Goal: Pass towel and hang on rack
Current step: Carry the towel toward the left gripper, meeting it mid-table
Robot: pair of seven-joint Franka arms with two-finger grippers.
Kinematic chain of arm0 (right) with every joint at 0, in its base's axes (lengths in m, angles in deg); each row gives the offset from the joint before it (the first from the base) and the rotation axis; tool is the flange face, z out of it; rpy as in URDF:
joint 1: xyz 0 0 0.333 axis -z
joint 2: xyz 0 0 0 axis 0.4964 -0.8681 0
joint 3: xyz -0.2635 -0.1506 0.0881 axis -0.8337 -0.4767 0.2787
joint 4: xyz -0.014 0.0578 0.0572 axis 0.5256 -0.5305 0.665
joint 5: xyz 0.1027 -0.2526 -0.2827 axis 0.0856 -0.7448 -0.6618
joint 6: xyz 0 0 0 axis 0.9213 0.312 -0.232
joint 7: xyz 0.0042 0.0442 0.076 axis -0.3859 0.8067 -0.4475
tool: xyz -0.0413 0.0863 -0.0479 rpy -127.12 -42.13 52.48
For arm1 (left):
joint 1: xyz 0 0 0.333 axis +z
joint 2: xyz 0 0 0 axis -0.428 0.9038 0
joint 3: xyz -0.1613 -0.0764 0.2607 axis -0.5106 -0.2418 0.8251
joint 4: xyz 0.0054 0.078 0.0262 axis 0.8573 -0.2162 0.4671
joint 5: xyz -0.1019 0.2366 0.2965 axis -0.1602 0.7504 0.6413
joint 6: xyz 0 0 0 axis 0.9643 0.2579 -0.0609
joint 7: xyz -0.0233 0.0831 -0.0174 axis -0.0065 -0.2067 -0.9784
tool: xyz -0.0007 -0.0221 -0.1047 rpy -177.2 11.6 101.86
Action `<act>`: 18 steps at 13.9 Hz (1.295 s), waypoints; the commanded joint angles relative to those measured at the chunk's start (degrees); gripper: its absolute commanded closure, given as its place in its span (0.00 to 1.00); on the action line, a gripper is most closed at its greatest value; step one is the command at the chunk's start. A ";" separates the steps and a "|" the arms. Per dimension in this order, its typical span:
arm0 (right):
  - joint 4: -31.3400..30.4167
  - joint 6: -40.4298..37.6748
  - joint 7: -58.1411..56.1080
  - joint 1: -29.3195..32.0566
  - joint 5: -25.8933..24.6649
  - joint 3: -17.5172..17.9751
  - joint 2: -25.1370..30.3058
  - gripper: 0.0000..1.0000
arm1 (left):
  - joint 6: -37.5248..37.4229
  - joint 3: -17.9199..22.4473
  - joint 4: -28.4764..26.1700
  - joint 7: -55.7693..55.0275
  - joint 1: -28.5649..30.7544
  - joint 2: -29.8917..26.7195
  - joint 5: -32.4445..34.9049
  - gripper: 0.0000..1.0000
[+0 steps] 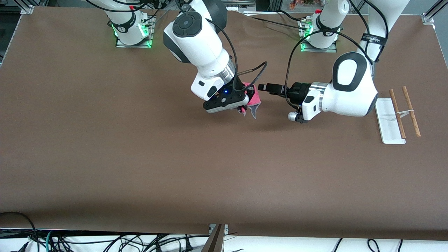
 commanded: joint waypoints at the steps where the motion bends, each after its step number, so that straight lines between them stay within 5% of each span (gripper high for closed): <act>1: 1.46 0.12 0.48 -0.20 0.73 0.30 -1.10 0.99 | 0.83 0.12 2.17 -5.97 -0.25 2.13 -2.56 0.00; 9: 1.46 0.74 0.22 -0.20 0.64 0.21 -1.54 0.99 | 3.46 0.38 2.96 -5.91 -2.27 3.36 -2.66 0.00; 15: 1.46 0.74 0.04 -0.11 0.73 0.21 -1.54 0.99 | 4.33 0.56 3.93 11.32 -1.74 4.16 10.05 0.00; 18: 1.46 0.74 0.04 -0.11 0.73 0.21 -1.54 0.99 | 12.23 -1.54 1.66 23.67 -2.01 3.10 17.29 0.00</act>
